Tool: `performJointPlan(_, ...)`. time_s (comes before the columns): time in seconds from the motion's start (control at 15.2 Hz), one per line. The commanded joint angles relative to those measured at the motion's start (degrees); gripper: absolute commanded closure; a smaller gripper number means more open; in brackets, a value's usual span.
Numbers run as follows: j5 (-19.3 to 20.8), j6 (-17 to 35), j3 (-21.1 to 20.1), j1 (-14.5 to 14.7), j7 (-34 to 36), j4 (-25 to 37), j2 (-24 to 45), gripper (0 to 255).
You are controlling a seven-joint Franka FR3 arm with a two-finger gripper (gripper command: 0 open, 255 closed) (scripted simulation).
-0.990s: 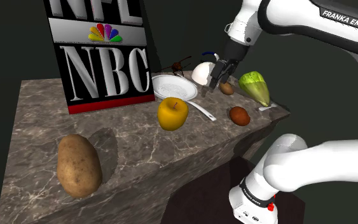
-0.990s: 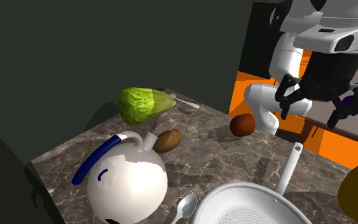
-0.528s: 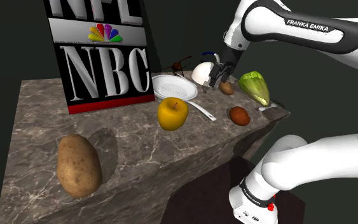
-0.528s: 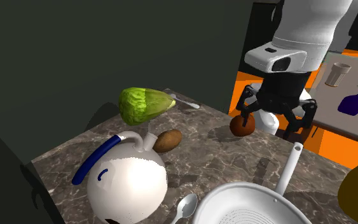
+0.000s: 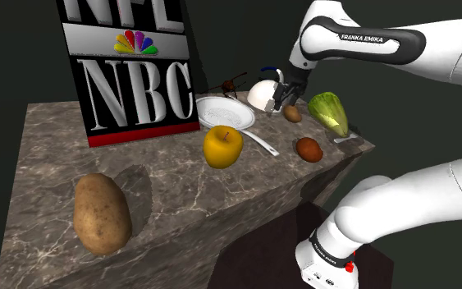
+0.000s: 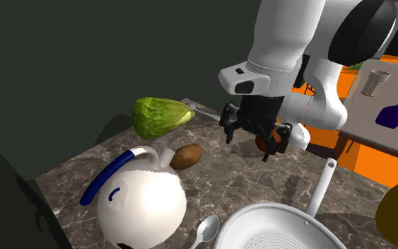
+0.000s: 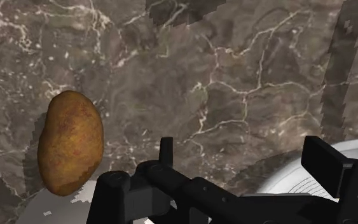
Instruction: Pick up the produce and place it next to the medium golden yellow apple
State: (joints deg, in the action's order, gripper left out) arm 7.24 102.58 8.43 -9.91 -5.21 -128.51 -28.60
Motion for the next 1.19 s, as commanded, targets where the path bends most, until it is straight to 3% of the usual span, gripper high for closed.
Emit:
performJointPlan(0.0,1.2,1.1,1.4,-1.2,-0.7,1.5,2.7,0)
performJointPlan(0.66,5.1,6.5,7.8,-6.1,-3.1,9.2,15.6,0)
performJointPlan(1.12,5.4,11.9,8.5,-6.5,-3.1,5.1,16.8,0)
